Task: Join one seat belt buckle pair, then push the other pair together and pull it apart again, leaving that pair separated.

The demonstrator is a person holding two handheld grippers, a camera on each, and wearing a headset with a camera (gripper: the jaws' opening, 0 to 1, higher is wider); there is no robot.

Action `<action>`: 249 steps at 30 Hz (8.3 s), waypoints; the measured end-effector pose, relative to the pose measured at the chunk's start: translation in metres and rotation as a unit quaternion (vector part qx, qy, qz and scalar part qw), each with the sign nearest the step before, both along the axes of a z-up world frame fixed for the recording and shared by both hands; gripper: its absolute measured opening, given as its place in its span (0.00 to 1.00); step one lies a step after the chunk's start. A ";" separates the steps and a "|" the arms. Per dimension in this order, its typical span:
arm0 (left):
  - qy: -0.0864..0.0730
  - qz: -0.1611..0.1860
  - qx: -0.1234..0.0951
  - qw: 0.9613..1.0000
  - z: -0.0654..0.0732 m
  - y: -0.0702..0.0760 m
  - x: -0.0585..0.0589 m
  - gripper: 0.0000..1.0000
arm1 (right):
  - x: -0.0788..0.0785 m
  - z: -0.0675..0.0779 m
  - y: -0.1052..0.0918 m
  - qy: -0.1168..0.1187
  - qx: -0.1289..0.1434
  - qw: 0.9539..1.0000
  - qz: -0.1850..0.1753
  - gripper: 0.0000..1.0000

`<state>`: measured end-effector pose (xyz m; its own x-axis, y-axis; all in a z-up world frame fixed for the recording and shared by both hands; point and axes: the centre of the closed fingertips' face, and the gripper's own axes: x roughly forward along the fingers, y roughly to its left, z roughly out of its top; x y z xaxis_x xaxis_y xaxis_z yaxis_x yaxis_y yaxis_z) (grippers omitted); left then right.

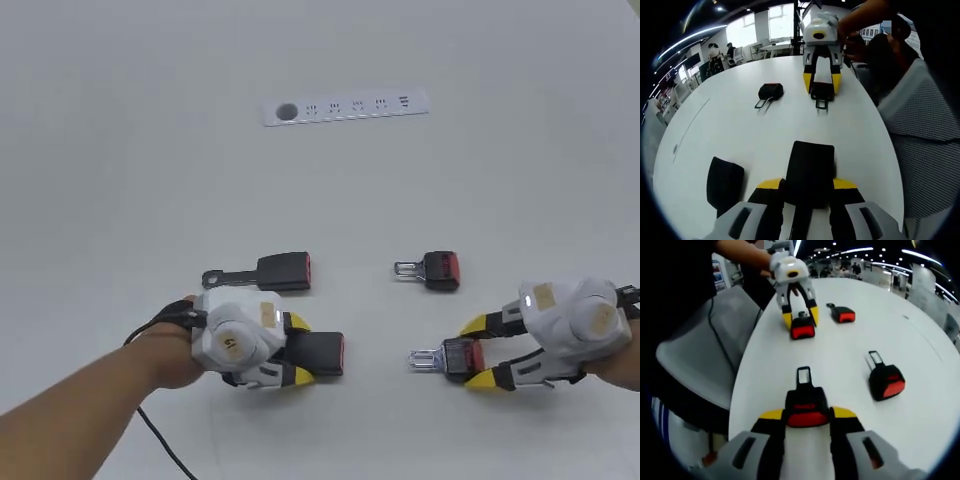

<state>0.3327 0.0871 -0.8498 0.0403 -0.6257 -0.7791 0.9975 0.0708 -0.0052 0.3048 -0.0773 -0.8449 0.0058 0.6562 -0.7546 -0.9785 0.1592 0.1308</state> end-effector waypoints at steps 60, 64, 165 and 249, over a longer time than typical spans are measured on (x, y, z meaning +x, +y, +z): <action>0.001 -0.021 0.012 1.000 -0.001 0.001 -0.002 0.35 | 0.020 -0.006 0.100 0.006 0.031 0.999 -0.003 0.34; 0.001 -0.024 0.012 1.000 -0.001 0.001 -0.002 0.35 | 0.021 -0.006 0.103 0.004 0.030 1.000 -0.002 0.34; 0.019 -0.041 -0.032 0.998 -0.001 0.009 0.001 0.36 | 0.020 -0.004 0.123 -0.041 0.110 0.989 -0.089 0.33; -0.001 0.036 -0.015 0.999 -0.002 0.027 0.117 0.37 | 0.119 0.000 -0.003 -0.037 0.028 0.999 -0.027 0.35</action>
